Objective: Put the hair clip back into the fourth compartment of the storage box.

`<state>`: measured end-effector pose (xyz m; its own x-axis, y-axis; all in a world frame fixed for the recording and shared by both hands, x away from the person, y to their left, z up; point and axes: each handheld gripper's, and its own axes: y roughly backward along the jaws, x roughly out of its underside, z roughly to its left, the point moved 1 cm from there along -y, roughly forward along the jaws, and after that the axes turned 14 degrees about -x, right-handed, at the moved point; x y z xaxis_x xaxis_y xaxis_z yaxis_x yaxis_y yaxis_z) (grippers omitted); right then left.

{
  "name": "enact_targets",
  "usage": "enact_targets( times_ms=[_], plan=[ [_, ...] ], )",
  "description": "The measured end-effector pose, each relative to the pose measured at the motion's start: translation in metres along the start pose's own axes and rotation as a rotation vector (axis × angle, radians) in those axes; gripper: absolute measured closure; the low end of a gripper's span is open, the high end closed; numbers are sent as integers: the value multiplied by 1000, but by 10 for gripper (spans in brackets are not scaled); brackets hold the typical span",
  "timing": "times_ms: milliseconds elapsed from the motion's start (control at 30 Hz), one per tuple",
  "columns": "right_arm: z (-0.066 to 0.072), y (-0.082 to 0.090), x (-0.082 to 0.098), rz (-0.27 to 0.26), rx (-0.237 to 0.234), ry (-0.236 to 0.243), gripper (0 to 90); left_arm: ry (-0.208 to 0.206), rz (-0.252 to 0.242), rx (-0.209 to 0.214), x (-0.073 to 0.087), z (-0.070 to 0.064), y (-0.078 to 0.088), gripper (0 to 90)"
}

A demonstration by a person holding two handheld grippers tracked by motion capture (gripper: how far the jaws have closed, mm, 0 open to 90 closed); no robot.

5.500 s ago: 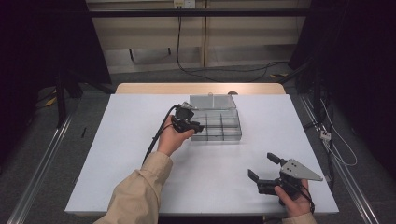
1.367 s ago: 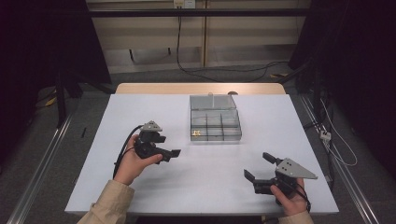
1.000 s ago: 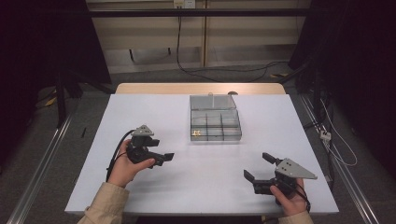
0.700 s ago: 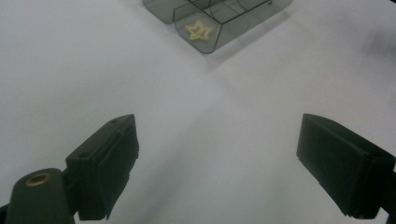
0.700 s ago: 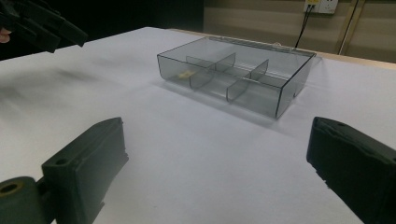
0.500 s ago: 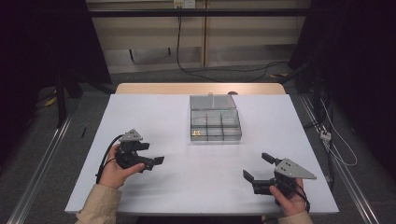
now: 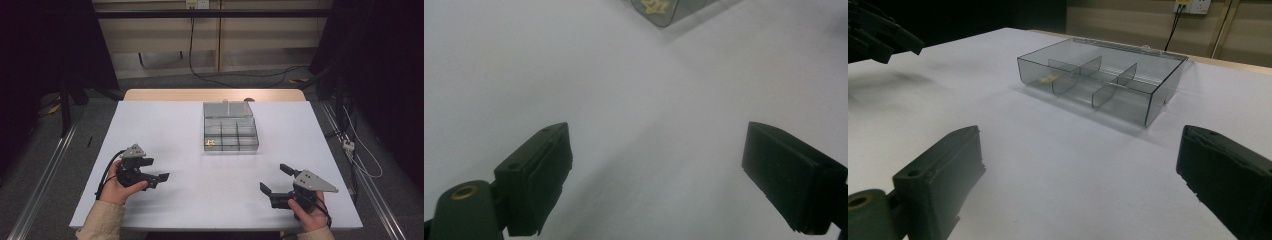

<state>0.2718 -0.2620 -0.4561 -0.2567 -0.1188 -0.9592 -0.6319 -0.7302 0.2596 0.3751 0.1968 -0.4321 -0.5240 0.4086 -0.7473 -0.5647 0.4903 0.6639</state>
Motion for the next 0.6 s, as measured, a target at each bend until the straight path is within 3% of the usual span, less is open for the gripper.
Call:
enact_targets(
  times_ms=[433, 600],
  plan=[
    [0, 0, 0, 2, 0, 2, 42, 8, 10, -12, 17, 5, 8, 126],
    [0, 0, 0, 2, 1, 2, 42, -11, 10, -27, 23, 3, 10, 125]
  ],
)
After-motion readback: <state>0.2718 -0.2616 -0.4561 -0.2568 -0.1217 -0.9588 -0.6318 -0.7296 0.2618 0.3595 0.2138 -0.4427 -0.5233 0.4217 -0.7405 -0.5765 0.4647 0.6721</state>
